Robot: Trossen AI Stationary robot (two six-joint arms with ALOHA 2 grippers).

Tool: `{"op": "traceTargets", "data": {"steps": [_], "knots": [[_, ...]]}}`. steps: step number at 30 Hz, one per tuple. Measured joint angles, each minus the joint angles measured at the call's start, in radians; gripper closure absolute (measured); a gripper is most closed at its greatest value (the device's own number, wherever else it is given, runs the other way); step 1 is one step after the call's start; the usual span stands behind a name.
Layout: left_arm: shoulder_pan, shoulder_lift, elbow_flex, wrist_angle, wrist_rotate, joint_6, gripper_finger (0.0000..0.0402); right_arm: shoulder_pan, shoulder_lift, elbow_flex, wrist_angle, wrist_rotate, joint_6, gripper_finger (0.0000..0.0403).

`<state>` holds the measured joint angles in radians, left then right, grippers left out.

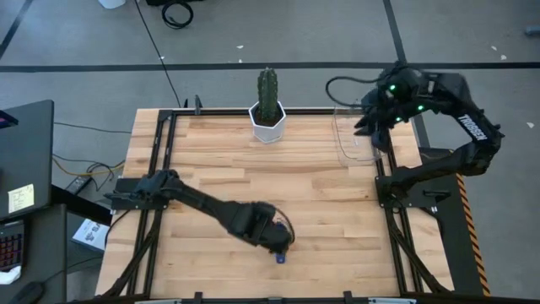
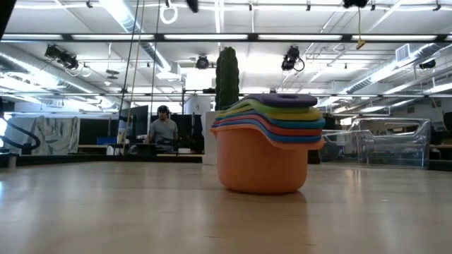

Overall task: Nest measuring cups in basket
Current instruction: Adjust the stacked measuring cups

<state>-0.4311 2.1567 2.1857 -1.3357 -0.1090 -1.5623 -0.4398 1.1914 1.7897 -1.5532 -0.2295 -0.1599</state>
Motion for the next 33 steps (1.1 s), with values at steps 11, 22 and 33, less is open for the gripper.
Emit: {"op": "traceTargets", "data": {"steps": [11, 22, 33], "knots": [[-0.105, 0.053, -0.002, -0.013, -0.089, -0.096, 0.0310, 0.088, -0.040, -0.480, 0.241, -0.018, 0.195, 0.0292], [-0.144, 0.160, -0.002, 0.127, -0.071, -0.060, 0.0310, 0.287, -0.038, -0.789, 0.608, -0.174, 0.405, 0.0291], [-0.127, 0.247, -0.003, 0.180, -0.076, 0.001, 0.0310, 0.478, -0.010, -0.928, 0.852, -0.157, 0.509, 0.0291]]}}
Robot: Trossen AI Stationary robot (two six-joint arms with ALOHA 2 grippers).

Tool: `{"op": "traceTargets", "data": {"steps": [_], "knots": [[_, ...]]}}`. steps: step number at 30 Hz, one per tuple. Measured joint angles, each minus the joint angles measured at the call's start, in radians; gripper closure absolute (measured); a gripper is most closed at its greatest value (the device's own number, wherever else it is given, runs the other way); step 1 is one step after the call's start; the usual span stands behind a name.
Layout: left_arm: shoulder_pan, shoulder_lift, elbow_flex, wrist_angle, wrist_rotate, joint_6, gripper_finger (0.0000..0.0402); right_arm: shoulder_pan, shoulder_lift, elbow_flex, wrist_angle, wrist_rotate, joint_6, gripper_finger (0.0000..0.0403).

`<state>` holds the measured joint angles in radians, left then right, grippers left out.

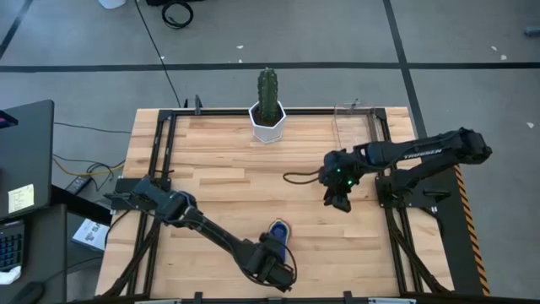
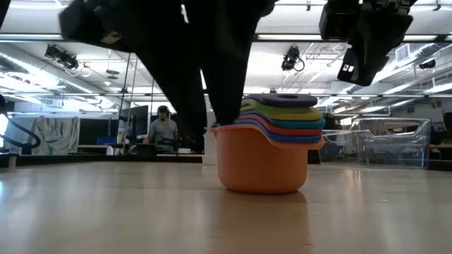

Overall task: Nest measuring cups in basket
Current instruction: Adjust the stacked measuring cups

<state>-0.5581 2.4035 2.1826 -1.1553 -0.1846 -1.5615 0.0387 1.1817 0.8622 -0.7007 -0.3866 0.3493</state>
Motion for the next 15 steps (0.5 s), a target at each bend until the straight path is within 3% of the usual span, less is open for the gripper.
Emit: {"op": "traceTargets", "data": {"steps": [9, 15], "knots": [[0.045, 0.006, 0.001, 0.040, -0.092, 0.113, 0.0310, 0.072, 0.012, -0.005, 0.028, 0.008, 0.026, 0.0292], [0.072, 0.003, 0.001, 0.018, -0.030, 0.189, 0.0310, 0.094, 0.012, -0.005, 0.026, 0.011, 0.024, 0.0292]]}}
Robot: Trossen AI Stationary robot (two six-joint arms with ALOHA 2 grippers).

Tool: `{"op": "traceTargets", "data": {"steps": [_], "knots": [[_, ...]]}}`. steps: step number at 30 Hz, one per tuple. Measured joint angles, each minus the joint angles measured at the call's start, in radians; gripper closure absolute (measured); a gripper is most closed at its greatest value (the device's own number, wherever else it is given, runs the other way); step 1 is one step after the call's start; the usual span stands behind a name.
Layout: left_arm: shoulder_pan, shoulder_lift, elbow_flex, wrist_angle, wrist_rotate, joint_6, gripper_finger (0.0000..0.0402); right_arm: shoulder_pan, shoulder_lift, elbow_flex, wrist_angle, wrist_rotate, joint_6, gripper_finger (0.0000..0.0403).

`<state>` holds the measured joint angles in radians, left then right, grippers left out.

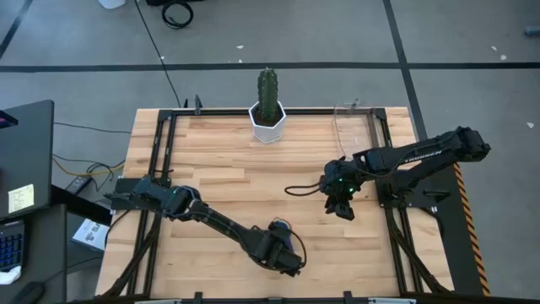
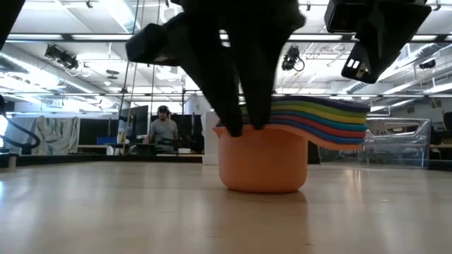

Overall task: Nest measuring cups in basket
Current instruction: Adjust the stacked measuring cups, then put the stacked measuring cups into the transparent bin

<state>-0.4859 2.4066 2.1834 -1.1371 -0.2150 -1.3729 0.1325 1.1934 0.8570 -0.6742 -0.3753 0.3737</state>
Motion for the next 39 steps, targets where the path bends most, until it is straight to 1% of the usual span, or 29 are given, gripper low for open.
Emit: {"op": "traceTargets", "data": {"steps": [2, 4, 8, 10, 13, 16, 20, 23, 26, 29, 34, 39], "knots": [[0.000, -0.003, 0.000, -0.032, 0.025, -0.008, 0.0310, 0.004, -0.001, 0.002, -0.004, 0.007, -0.010, 0.0292], [-0.010, -0.012, 0.000, -0.096, 0.026, -0.053, 0.0310, 0.004, -0.001, 0.014, -0.011, 0.008, -0.033, 0.0292], [-0.042, -0.057, 0.000, -0.220, 0.011, -0.172, 0.0310, 0.004, -0.002, 0.051, -0.007, 0.022, -0.068, 0.0292], [-0.061, -0.091, 0.000, -0.268, -0.005, -0.215, 0.0310, 0.004, -0.002, 0.071, -0.009, 0.049, -0.086, 0.0292], [-0.094, -0.141, 0.000, -0.327, -0.069, -0.284, 0.0310, 0.004, -0.002, 0.112, -0.011, 0.101, -0.116, 0.0292], [-0.130, -0.187, 0.000, -0.372, -0.179, -0.341, 0.0310, 0.004, -0.002, 0.161, -0.029, 0.156, -0.167, 0.0292], [-0.180, -0.226, 0.000, -0.432, -0.316, -0.349, 0.0310, 0.002, -0.002, 0.230, -0.081, 0.259, -0.222, 0.0292], [-0.197, -0.238, 0.001, -0.435, -0.374, -0.294, 0.0310, -0.009, -0.002, 0.265, -0.115, 0.301, -0.273, 0.0292], [-0.191, -0.247, 0.000, -0.434, -0.392, -0.210, 0.0310, -0.032, -0.003, 0.276, -0.121, 0.305, -0.300, 0.0292], [-0.170, -0.248, 0.000, -0.434, -0.378, -0.097, 0.0310, -0.062, -0.002, 0.276, -0.130, 0.307, -0.307, 0.0292], [-0.135, -0.249, 0.000, -0.434, -0.308, 0.101, 0.0311, -0.102, -0.002, 0.276, -0.129, 0.308, -0.332, 0.0292], [-0.131, -0.249, 0.000, -0.434, -0.287, 0.159, 0.0311, -0.111, -0.002, 0.276, -0.129, 0.307, -0.343, 0.0292]]}}
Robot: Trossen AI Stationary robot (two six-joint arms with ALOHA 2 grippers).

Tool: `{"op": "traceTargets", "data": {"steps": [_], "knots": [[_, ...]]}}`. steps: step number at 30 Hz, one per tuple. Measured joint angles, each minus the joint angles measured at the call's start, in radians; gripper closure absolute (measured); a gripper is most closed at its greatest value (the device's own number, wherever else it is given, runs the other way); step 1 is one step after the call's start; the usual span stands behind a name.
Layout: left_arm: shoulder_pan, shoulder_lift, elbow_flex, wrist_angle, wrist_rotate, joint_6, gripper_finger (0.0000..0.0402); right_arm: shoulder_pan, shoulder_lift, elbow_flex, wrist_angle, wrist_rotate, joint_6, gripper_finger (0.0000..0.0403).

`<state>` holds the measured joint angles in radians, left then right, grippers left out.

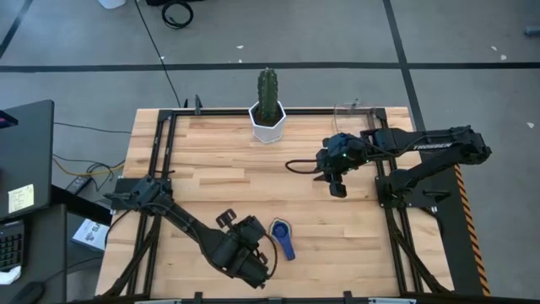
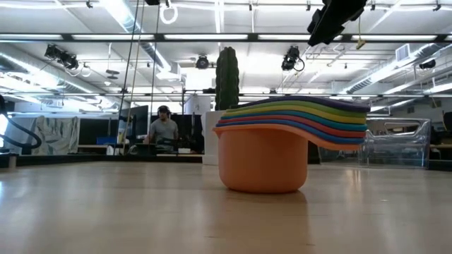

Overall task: Nest measuring cups in basket
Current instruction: Put the stacked measuring cups into the transparent bin

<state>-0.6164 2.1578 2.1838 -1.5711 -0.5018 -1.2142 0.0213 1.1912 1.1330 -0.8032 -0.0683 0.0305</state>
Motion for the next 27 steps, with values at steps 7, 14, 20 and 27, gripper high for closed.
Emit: {"op": "traceTargets", "data": {"steps": [7, 14, 20, 27], "knots": [[-0.034, 0.000, 0.000, 0.000, 0.003, 0.054, 0.0311, 0.009, 0.000, -0.001, 0.000, -0.003, 0.002, 0.0292], [-0.051, 0.000, 0.000, 0.020, 0.003, 0.056, 0.0310, 0.007, 0.000, -0.001, 0.001, -0.003, 0.000, 0.0292], [-0.045, 0.000, 0.000, 0.092, 0.002, 0.056, 0.0310, 0.007, 0.000, -0.001, 0.001, -0.003, 0.045, 0.0292], [-0.041, 0.000, 0.000, 0.278, 0.002, 0.056, 0.0310, 0.007, 0.000, -0.001, 0.002, -0.004, 0.045, 0.0292]]}}
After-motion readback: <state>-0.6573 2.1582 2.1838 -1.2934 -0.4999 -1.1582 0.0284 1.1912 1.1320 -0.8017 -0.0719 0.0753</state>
